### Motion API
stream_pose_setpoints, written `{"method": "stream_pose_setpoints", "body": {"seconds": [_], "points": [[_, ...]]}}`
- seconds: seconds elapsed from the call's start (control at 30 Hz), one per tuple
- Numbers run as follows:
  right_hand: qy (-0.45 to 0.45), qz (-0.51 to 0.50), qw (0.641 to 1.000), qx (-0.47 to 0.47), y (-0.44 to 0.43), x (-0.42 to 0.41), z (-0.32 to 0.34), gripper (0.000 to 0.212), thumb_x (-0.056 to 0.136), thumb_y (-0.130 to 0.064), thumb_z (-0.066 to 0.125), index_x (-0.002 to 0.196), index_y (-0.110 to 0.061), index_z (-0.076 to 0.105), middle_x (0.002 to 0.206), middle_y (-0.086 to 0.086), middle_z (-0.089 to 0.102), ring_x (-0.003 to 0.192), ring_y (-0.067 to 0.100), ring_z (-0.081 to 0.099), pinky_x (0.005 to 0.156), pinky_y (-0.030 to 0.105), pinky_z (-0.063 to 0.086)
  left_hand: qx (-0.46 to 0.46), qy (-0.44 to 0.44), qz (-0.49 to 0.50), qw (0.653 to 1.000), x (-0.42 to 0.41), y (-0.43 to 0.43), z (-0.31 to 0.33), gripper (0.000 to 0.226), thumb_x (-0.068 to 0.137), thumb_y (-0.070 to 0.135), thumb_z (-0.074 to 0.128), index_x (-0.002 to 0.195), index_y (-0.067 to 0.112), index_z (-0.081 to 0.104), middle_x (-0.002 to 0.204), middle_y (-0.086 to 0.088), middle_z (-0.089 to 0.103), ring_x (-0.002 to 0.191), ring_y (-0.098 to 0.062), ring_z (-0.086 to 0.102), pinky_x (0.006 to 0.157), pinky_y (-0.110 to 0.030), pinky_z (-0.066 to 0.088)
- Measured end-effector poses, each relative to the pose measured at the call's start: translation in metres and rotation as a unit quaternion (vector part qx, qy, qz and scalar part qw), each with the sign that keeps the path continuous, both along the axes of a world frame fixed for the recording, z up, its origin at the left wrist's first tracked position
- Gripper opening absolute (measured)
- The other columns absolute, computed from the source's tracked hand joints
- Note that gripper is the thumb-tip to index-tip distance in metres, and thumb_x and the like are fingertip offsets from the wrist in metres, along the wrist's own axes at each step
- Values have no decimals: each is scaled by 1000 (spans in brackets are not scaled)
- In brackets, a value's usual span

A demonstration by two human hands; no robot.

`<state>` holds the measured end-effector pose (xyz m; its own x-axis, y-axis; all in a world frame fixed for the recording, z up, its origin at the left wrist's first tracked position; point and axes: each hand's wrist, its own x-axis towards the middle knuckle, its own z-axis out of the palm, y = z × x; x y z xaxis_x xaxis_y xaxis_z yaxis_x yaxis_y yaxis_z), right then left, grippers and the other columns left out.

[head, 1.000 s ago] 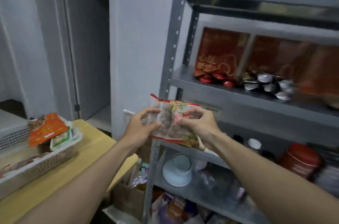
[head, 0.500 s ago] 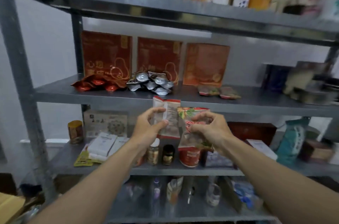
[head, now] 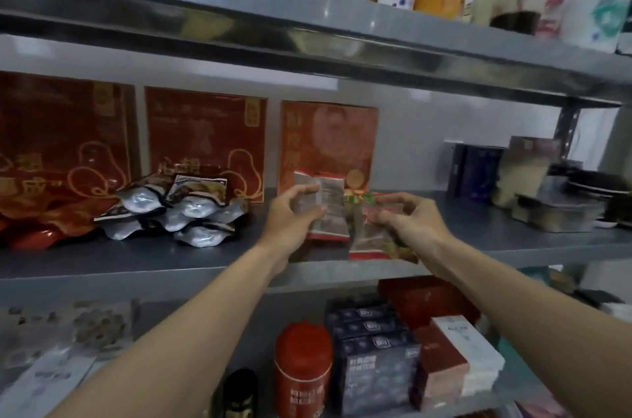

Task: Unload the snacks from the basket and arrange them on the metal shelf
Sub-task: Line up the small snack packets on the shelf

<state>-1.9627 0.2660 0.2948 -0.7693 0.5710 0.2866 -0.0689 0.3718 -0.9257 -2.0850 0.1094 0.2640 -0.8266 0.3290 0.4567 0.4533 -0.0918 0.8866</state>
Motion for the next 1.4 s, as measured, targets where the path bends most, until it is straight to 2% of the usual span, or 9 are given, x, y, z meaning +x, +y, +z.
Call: {"method": "stream_pose_setpoints", "body": {"seconds": [0.17, 0.27, 0.57, 0.7, 0.8, 0.97, 1.1, 1.23, 1.4], "points": [[-8, -3, 1000, 8, 43, -58, 0, 21, 76, -12, 83, 93, -17, 72, 100, 4, 72, 80, 16, 72, 75, 29, 60, -21, -17, 15, 1000, -47, 37, 2, 27, 85, 14, 74, 108, 28, 67, 127, 10, 59, 124, -9, 46, 97, -23, 35], [-13, 15, 1000, 2, 59, -83, -3, 18, 79, -7, 79, 94, -14, 71, 94, 3, 71, 72, 9, 68, 63, 15, 55, -63, -23, 2, 998, -63, 54, -2, 26, 91, 23, 68, 117, 25, 66, 129, 8, 58, 124, -9, 46, 91, -19, 32], [-91, 35, 989, 109, 103, -119, 1, 15, 90, -12, 65, 102, -14, 72, 94, 1, 68, 71, -1, 57, 55, -3, 40, -145, -15, -15, 989, -76, 84, -3, 47, 94, 31, 61, 138, 19, 53, 141, 1, 52, 127, -9, 45, 93, -13, 30], [-104, 43, 982, 149, 108, -120, 0, 17, 93, -15, 59, 101, -13, 75, 96, 2, 70, 77, 7, 60, 58, 3, 41, -156, -16, -1, 988, -76, 84, -1, 48, 92, 35, 63, 138, 21, 54, 140, 2, 52, 127, -9, 45, 96, -15, 30], [-126, 53, 976, 170, 107, -116, 1, 24, 95, -23, 59, 113, -15, 73, 107, 1, 71, 95, 14, 63, 79, 17, 42, -166, -12, 4, 986, -74, 81, -2, 49, 91, 36, 64, 137, 24, 54, 140, 5, 50, 122, -4, 42, 96, -16, 29], [-140, 57, 973, 172, 107, -109, 0, 51, 95, -37, 61, 138, -12, 54, 128, 3, 64, 122, 20, 57, 98, 20, 37, -170, -7, 25, 985, -69, 77, 0, 48, 89, 37, 67, 135, 27, 56, 138, 4, 53, 124, -11, 47, 99, -19, 35], [-126, 38, 955, 265, 101, -95, 2, 58, 93, -46, 59, 140, -13, 52, 135, 7, 60, 127, 26, 54, 109, 33, 40, -220, 47, 60, 973, -67, 69, 0, 49, 88, 41, 67, 134, 28, 56, 139, 3, 50, 129, -16, 46, 102, -24, 34], [-87, 15, 891, 445, 84, -75, 4, 57, 94, -50, 54, 138, -15, 52, 136, 11, 58, 122, 32, 54, 102, 38, 43, -312, 150, 135, 929, -60, 56, 7, 50, 91, 45, 60, 136, 23, 54, 145, -2, 45, 134, -21, 40, 110, -30, 29], [-100, 22, 811, 576, 60, -66, 1, 61, 91, -63, 40, 133, -20, 49, 139, 12, 48, 118, 34, 53, 92, 40, 42, -459, 287, 235, 807, -32, 34, 15, 56, 94, 47, 51, 144, 24, 43, 155, -3, 33, 140, -27, 30, 114, -42, 27]]}}
